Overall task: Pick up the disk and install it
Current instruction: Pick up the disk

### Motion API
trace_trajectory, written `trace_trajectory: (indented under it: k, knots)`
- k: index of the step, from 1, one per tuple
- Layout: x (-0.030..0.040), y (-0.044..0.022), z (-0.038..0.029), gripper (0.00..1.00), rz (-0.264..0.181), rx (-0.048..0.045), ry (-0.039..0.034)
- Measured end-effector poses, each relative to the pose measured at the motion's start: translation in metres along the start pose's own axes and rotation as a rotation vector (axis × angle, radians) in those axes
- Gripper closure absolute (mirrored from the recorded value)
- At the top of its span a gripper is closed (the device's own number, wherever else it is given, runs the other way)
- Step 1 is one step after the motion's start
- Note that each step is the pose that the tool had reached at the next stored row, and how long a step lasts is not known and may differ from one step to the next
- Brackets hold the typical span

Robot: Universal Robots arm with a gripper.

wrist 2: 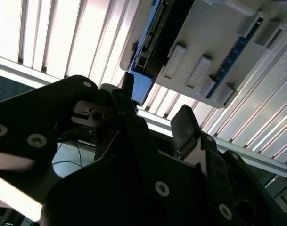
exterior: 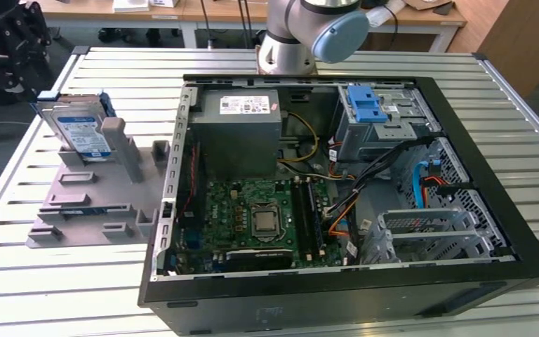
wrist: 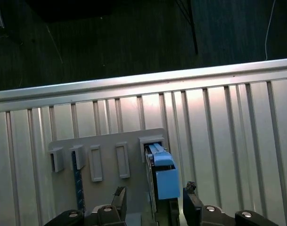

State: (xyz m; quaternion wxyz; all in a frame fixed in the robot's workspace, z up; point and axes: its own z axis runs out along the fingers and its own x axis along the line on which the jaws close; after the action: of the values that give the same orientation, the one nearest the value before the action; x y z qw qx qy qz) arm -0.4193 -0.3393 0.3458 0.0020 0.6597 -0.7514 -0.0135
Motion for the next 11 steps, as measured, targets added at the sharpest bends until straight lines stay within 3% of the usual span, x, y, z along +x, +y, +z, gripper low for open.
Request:
trace_trajectory:
  k: [1,6,11]
  knots:
    - [-0.0002,0.0002,0.0012,0.41,-0.001,0.0002,0.0001]
    - [-0.0001,0.0019,0.0099,0.41,-0.036,0.0004,0.0008]
    - [-0.0008,0.0083,0.0136,0.41,-0.039,0.0037,0.0036]
